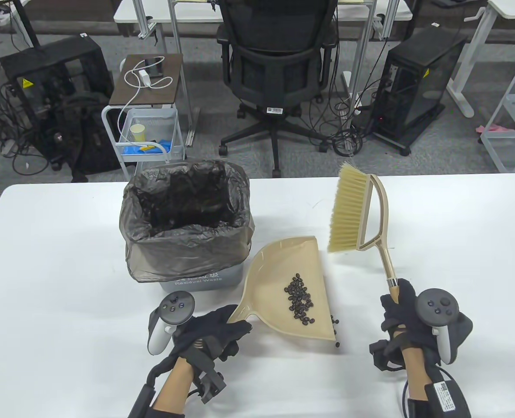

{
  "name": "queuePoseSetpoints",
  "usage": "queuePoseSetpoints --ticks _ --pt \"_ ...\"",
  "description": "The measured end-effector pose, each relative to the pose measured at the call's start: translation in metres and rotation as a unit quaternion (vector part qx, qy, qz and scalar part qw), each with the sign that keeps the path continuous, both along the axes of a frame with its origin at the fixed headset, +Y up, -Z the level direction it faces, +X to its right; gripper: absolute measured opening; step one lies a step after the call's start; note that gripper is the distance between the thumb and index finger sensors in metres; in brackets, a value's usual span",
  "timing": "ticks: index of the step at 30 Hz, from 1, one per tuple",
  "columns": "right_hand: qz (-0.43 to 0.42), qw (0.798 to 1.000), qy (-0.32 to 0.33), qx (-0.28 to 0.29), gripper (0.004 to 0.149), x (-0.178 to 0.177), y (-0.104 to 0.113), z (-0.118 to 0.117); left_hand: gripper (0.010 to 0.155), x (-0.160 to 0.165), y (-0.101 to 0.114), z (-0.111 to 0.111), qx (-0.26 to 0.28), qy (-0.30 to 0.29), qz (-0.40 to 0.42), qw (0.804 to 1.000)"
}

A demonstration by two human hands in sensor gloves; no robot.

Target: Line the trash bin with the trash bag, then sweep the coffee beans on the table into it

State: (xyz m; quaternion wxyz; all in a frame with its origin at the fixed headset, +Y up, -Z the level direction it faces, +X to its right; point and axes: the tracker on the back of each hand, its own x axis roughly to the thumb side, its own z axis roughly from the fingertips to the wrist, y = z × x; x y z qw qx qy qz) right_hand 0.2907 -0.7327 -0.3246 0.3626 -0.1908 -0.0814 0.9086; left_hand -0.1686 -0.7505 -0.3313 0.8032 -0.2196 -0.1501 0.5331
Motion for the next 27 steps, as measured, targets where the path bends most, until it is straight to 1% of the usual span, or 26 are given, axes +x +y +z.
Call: queuePoseSetpoints --ticks 2,4,6,7,9,13,17,19,22,23,25,27 --pt "0.007 1.0 -0.004 -0.003 0.065 0.007 -0.003 0.002 0.072 0.003 0.009 0.002 0.013 0.005 -0.001 1.0" --pt "-0.009 1.0 -0.01 -0.003 0.065 0.012 -0.004 0.004 0.073 0.006 0.022 0.005 0.024 0.013 0.001 1.0" --pt "-0.025 1.0 -0.012 0.001 0.065 0.017 -0.003 0.006 0.072 0.01 0.041 0.007 0.038 0.018 0.001 0.999" --pt "-0.028 1.0 -0.013 0.002 0.065 0.017 -0.002 0.006 0.073 0.011 0.047 0.008 0.037 0.019 0.008 0.999" --pt "-0.031 0.999 -0.012 0.004 0.065 0.018 -0.002 0.007 0.072 0.017 0.065 0.01 0.037 0.022 0.028 0.999" --pt "-0.042 0.999 0.006 -0.01 0.065 0.01 -0.008 0.006 0.072 0.026 0.103 0.011 0.038 0.015 0.053 0.998" --pt "-0.035 0.999 0.025 -0.016 0.065 0.002 -0.009 0.009 0.072 0.028 0.138 0.013 0.059 0.032 0.054 0.996" --pt "-0.03 0.999 0.031 -0.011 0.065 -0.001 -0.006 0.011 0.072 0.026 0.154 0.012 0.064 0.042 0.061 0.995" --pt "-0.039 0.999 0.035 -0.003 0.065 -0.003 -0.004 0.013 0.072 0.012 0.178 0.008 0.083 0.064 0.058 0.993" --pt "-0.042 0.998 0.037 -0.003 0.065 -0.003 -0.004 0.013 0.072 0.008 0.183 0.007 0.088 0.072 0.057 0.992" --pt "-0.054 0.998 0.038 -0.003 0.065 -0.003 -0.004 0.014 0.072 -0.008 0.197 0.004 0.105 0.105 0.053 0.988" --pt "-0.06 0.997 0.041 -0.003 0.065 -0.003 -0.004 0.015 0.073 -0.022 0.206 0.004 0.118 0.138 0.049 0.982"
